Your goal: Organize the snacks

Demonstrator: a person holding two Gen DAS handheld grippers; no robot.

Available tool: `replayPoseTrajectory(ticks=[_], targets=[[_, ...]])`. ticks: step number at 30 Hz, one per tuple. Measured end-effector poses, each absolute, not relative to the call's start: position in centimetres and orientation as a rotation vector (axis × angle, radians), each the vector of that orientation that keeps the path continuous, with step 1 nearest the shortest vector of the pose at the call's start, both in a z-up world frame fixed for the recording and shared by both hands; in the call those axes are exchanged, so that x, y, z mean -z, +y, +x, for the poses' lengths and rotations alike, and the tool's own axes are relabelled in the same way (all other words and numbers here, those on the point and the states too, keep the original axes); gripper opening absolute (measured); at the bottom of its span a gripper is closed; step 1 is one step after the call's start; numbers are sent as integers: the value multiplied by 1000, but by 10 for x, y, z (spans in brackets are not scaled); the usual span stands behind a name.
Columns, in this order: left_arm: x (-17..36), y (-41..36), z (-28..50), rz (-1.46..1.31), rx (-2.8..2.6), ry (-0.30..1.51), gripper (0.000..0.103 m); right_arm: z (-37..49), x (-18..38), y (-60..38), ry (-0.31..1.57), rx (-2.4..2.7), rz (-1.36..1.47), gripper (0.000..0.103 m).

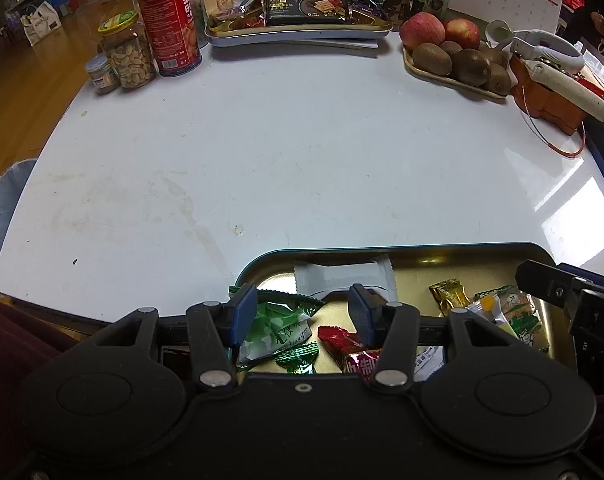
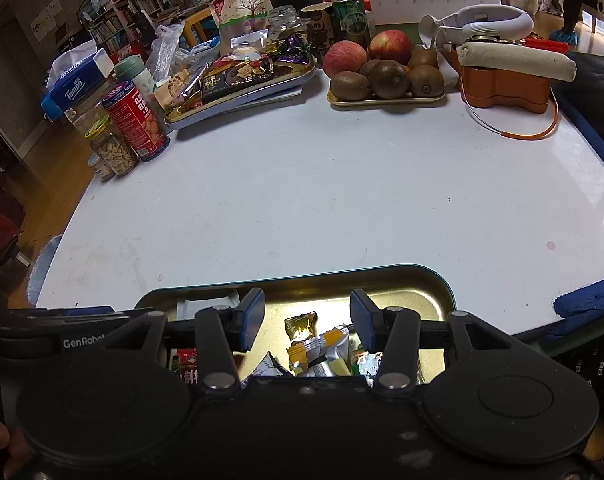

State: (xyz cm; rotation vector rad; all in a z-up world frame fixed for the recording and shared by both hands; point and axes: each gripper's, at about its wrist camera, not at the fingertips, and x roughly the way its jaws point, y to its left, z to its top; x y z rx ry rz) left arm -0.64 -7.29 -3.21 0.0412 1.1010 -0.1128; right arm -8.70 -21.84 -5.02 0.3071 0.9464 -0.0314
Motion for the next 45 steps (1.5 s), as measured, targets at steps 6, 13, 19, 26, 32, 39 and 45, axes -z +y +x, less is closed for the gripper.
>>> replayPoseTrajectory(ticks=[6,13,19,26,32,39,45], targets=[[31,-72,-6,41,111,1101,56,-87,50,-218,946,31,306,50],[32,-72,-7,41,107,1104,56,-87,50,-217,947,31,306,50],[32,-71,-6,39,106,1106,56,-87,50,-217,947,30,306,50],[32,-71,-6,37,102,1104,56,-87,49,-217,945,29,304,50],[33,-70,-5,27,105,1114,56,-87,49,-217,942,30,306,50],[34,-70,-5,30,108,1117,56,-88,49,-217,942,29,306,50],[35,-69,-4,39,86,1127,56,-88,49,-215,941,27,305,50]])
